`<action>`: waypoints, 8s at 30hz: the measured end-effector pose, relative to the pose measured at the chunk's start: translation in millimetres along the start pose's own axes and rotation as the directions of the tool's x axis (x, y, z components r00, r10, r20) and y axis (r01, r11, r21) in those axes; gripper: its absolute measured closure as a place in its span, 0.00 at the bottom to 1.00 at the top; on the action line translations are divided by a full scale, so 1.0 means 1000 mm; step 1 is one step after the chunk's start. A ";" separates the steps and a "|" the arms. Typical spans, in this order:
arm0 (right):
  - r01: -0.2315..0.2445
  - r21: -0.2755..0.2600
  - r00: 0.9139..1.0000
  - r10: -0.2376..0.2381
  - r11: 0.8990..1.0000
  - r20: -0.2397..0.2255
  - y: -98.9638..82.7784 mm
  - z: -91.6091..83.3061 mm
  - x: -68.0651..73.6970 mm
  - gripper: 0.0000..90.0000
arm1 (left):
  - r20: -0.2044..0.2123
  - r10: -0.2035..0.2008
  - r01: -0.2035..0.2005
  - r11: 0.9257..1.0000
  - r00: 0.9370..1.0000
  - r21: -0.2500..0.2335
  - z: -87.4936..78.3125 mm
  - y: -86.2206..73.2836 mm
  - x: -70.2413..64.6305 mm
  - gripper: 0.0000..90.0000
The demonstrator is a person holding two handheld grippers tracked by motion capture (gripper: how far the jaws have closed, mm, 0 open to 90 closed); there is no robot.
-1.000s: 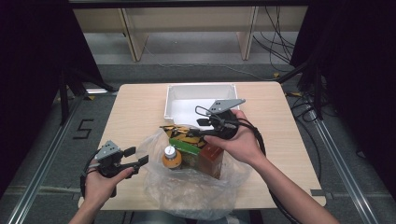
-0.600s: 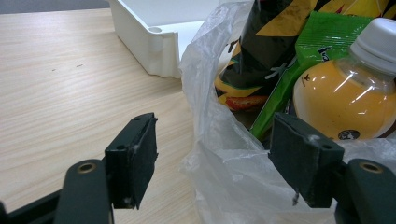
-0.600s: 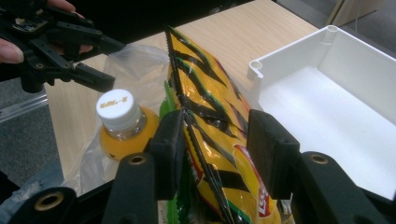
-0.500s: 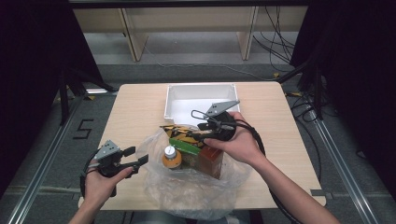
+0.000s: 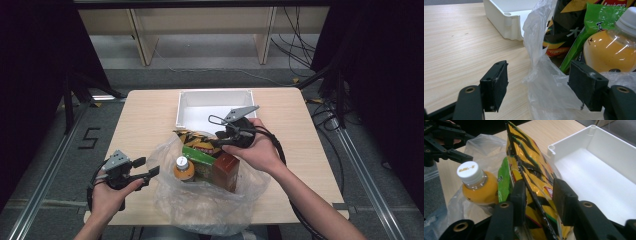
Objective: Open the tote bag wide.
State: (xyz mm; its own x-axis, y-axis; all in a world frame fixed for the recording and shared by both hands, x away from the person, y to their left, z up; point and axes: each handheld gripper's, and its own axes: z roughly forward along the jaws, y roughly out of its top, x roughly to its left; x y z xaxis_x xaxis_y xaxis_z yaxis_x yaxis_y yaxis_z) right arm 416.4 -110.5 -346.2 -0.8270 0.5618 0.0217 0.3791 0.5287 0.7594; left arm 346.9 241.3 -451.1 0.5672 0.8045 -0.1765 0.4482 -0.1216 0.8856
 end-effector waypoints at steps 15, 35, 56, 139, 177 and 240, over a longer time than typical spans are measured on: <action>-0.001 0.020 1.000 0.000 1.000 0.024 -0.001 0.002 -0.008 0.71 | 0.001 0.001 -0.001 1.000 1.000 0.002 0.001 0.000 0.001 0.35; 0.075 0.042 0.996 -0.077 0.996 0.041 -0.005 0.006 -0.010 0.90 | 0.003 -0.012 0.012 1.000 1.000 0.010 0.003 -0.001 0.000 0.35; 0.188 0.007 0.981 -0.188 0.982 0.045 -0.005 -0.004 -0.007 1.00 | 0.012 -0.011 0.011 1.000 1.000 0.015 0.007 -0.002 0.000 0.35; 0.177 -0.220 0.983 -0.160 0.959 0.096 0.036 -0.059 -0.004 1.00 | 0.030 -0.050 0.050 0.999 0.998 -0.012 0.012 -0.001 0.000 0.43; 0.187 -0.293 0.980 -0.156 0.938 0.126 0.053 -0.080 -0.002 1.00 | 0.044 -0.041 0.041 0.999 0.998 0.001 0.017 -0.002 -0.002 0.45; 0.154 -0.369 0.972 -0.074 0.917 0.223 0.079 -0.078 -0.038 1.00 | 0.066 -0.042 0.042 0.999 0.997 0.001 0.019 -0.003 -0.004 0.46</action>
State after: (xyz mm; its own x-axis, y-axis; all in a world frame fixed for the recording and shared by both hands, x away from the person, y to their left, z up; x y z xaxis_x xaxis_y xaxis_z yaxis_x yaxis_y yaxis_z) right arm 445.3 -139.8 -235.9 -0.7391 0.6491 -0.1799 0.0670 0.3366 0.9393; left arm 356.2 227.6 -461.3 0.5923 0.7685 -0.2420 0.4723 -0.0879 0.8770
